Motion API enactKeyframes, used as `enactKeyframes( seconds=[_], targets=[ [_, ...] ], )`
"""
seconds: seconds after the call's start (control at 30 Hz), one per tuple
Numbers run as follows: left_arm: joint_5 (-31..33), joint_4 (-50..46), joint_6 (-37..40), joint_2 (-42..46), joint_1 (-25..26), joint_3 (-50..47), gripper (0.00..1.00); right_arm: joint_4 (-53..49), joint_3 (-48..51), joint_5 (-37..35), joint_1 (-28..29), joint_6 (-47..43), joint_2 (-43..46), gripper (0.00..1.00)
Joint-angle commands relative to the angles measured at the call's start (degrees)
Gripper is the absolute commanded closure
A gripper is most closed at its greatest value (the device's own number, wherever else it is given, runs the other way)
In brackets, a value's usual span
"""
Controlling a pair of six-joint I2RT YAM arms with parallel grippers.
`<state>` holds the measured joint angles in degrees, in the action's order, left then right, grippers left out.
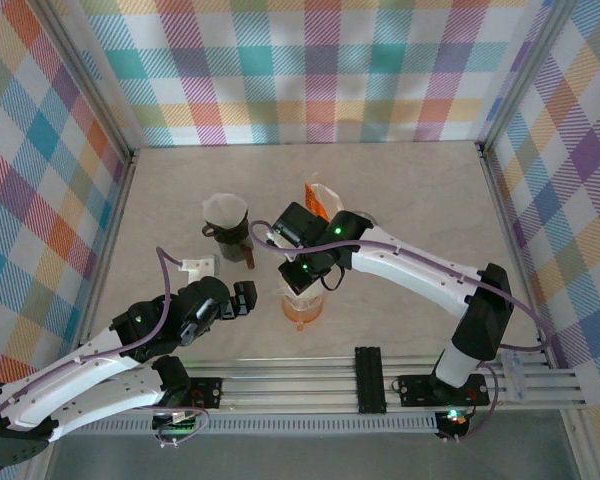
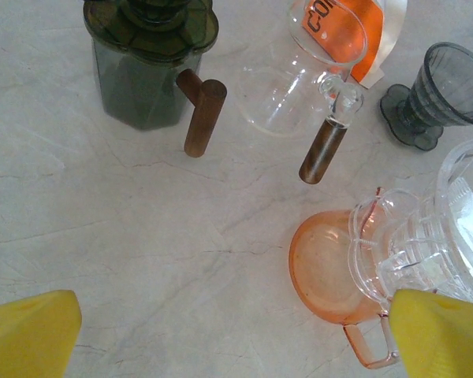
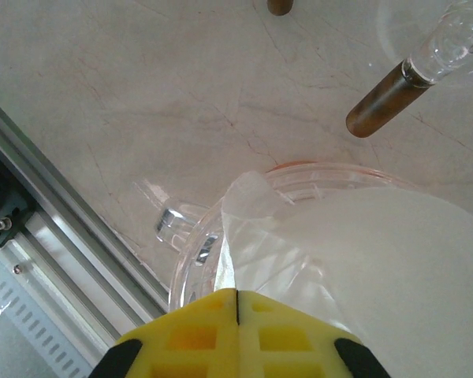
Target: Place the coffee filter in the dripper
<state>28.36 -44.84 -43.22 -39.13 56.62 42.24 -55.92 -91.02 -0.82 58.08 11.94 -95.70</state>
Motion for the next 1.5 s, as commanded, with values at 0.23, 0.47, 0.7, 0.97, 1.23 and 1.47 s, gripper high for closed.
enactKeyframes(
  seconds=[0.23, 0.47, 0.7, 0.97, 1.23, 1.47],
  targets=[
    [-1.29, 1.06, 0.40, 0.55, 0.68, 2.41, 0.00, 3.69, 3.19, -0.35, -0.43, 2.18, 3.33, 0.61],
    [-3.37, 2.53, 0.84, -0.28, 0.68, 3.92, 0.00, 6.23, 5.81, -0.41, -0.48, 2.55, 7.68, 0.40],
    [-10.11, 8.45, 5.16, -6.27, 0.61, 7.43, 0.00, 9.04, 11.38, -4.58, -2.09, 4.82, 14.42, 0.33],
    [-15.08, 11.55, 8.52, -17.72, -1.40, 12.34, 0.37, 10.29, 18.74, -6.70, -7.95, 6.37, 19.75, 0.36],
    [-19.90, 14.24, 8.19, -20.93, -5.46, 11.31, 0.57, 11.99, 21.18, -6.48, -8.25, 6.49, 19.39, 0.49],
    [-20.87, 15.04, 7.92, -22.09, -6.91, 9.58, 0.65, 13.19, 23.43, -5.95, -8.24, 6.77, 18.28, 0.56]
  ],
)
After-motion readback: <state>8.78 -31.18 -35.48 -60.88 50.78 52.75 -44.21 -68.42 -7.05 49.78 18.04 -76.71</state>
